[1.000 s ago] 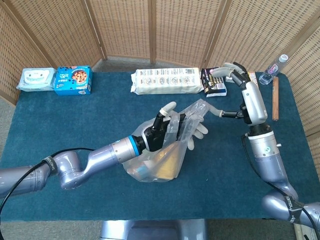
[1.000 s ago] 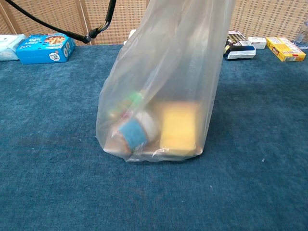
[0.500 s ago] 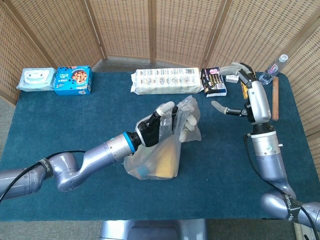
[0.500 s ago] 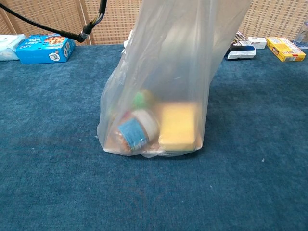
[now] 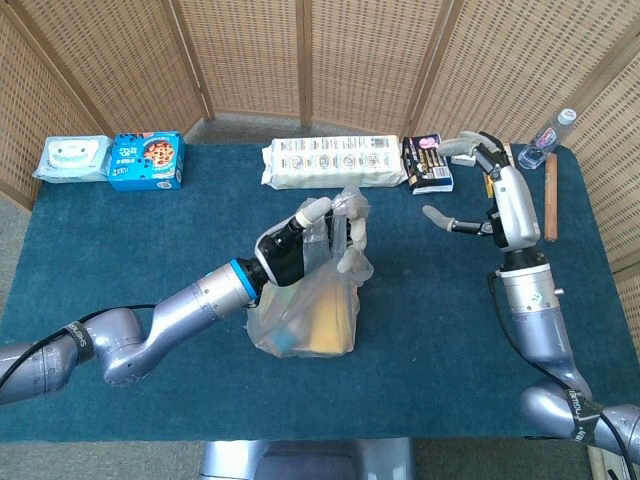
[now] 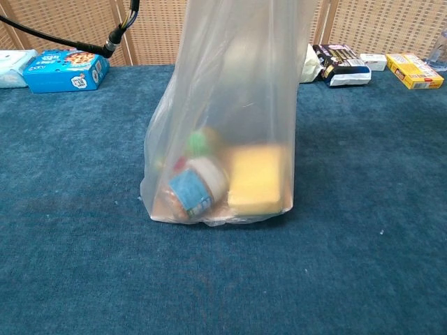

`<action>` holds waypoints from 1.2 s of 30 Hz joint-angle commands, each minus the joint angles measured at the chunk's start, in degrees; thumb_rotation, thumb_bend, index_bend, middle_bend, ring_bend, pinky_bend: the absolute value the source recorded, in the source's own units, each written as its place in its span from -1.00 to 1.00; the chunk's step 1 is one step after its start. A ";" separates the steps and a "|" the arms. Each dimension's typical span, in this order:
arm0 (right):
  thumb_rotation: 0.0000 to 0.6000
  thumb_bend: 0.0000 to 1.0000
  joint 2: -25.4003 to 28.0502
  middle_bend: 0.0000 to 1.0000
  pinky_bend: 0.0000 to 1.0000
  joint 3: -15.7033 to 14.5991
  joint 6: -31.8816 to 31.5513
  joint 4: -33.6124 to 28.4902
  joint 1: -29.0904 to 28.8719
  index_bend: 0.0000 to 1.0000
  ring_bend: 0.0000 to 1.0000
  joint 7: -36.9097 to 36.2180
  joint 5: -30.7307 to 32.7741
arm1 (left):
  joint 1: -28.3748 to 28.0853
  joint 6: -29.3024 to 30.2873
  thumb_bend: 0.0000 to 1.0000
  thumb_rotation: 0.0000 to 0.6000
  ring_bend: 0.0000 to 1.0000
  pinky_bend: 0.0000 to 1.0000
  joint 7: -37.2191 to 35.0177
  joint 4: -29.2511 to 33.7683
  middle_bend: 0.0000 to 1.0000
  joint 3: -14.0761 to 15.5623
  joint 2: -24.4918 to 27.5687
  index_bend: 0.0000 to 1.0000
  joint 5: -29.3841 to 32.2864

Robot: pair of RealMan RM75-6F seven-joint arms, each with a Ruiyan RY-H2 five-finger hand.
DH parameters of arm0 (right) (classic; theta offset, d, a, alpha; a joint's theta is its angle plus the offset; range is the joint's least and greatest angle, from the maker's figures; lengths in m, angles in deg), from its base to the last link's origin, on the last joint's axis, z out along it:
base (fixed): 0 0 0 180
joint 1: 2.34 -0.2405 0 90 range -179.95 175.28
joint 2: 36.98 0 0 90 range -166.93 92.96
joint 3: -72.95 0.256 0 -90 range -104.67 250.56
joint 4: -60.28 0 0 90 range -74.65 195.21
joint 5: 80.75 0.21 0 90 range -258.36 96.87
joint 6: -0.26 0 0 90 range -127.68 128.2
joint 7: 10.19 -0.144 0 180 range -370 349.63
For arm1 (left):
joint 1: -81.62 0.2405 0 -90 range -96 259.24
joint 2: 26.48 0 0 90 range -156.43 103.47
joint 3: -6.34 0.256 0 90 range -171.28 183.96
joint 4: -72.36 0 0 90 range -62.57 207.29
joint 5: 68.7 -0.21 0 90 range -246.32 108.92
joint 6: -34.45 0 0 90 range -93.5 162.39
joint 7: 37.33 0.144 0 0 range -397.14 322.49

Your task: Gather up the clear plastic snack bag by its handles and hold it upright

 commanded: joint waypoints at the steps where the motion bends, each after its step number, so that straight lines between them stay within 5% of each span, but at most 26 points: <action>1: 1.00 -0.58 -0.08 -0.43 -0.89 -0.16 0.10 0.21 0.11 -0.38 -0.68 -0.01 -0.02 | 0.93 0.49 -0.46 0.12 0.07 0.33 0.62 0.39 0.17 -0.73 -0.02 0.06 0.85; 28: 1.00 -0.55 1.30 -0.36 -0.78 -1.58 -0.10 -0.17 2.28 -0.20 -0.56 1.99 -0.63 | 5.75 -1.40 -0.41 0.25 0.15 0.31 9.75 2.81 0.29 -2.83 0.95 0.19 2.58; 36: 1.00 -0.55 1.40 -0.36 -0.78 -1.56 -0.01 -0.24 2.51 -0.20 -0.56 1.45 -1.02 | 5.67 -3.23 -0.42 0.25 -0.04 0.16 14.63 2.85 0.11 -2.92 1.48 0.05 1.50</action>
